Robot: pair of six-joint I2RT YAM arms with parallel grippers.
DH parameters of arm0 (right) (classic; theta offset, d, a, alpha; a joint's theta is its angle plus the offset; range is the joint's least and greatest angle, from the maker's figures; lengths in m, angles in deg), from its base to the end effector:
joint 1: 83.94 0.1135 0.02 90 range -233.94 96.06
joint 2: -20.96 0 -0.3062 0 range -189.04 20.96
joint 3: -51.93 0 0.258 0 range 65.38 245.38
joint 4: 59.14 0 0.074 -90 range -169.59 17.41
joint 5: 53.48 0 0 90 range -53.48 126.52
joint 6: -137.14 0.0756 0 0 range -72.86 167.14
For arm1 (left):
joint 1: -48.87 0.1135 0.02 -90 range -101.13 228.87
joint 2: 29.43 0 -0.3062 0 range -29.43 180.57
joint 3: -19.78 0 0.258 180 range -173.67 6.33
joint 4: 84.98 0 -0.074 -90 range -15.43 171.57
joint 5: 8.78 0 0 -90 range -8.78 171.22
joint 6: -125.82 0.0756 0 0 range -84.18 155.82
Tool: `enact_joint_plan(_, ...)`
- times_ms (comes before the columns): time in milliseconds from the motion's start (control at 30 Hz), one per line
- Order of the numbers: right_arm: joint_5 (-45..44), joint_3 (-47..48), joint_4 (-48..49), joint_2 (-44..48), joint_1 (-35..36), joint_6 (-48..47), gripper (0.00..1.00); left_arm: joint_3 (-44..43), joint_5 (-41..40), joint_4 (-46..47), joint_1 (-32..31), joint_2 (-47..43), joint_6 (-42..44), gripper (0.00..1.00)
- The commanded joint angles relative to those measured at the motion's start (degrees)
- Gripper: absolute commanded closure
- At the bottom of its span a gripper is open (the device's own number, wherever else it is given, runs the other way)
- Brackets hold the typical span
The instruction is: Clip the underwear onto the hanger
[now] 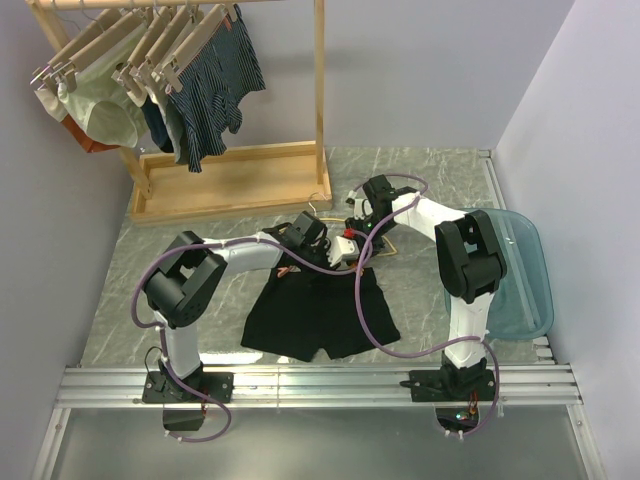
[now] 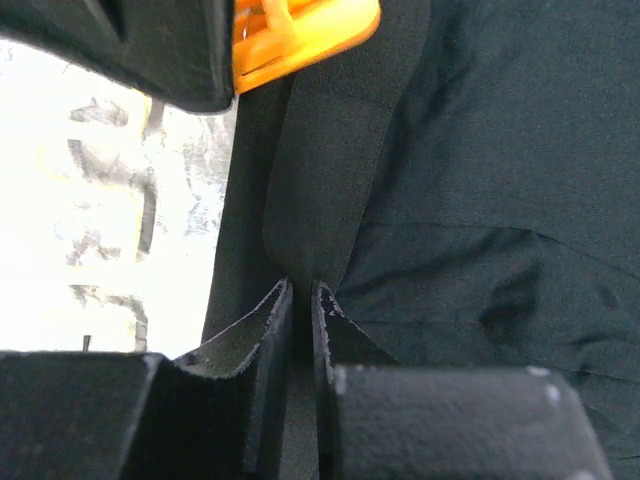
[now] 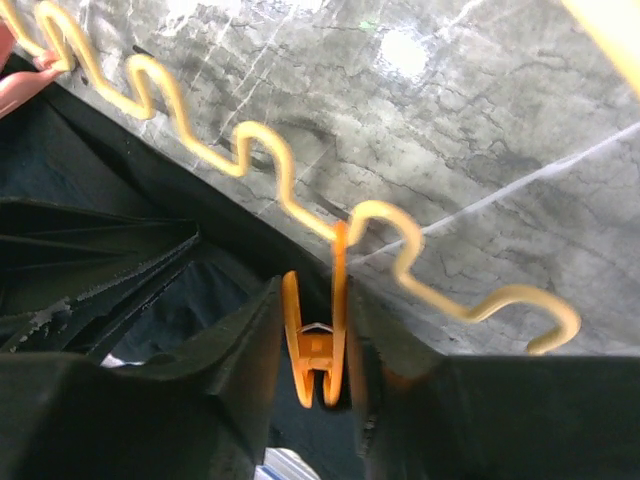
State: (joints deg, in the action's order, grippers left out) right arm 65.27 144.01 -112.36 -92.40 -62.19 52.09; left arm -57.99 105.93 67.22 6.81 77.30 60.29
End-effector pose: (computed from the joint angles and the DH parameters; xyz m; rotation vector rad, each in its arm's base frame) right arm 0.3760 0.1892 0.1658 -0.5215 2.8418 0.8108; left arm 0.2848 -0.2995 0.1625 1.5414 2.0451 -0.6698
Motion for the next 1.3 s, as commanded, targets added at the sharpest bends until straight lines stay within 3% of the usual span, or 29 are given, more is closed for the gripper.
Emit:
enact_joint_plan(0,-0.2,-0.1,1.0,4.0,0.3,-0.6,0.62,-1.4,-0.1,-0.3,0.7,0.6,-0.4,0.82)
enact_joint_plan(600,-1.7,1.0,-0.7,7.0,0.8,0.2,0.34,-1.3,0.7,-2.7,0.8,-11.0,-4.1,0.59)
enact_joint_plan(767,-2.9,1.3,-1.3,9.8,0.7,-1.8,0.32,0.1,0.9,-2.9,1.2,-16.3,-6.6,0.57)
enact_joint_plan(1000,-4.9,3.3,-1.5,12.8,0.7,-7.1,0.24,2.4,5.7,-0.3,8.1,-25.3,-15.1,0.52)
enact_joint_plan(1267,-8.5,9.7,-8.4,8.6,0.6,-9.5,0.32,3.0,7.8,-4.0,13.8,-25.7,-11.9,0.52)
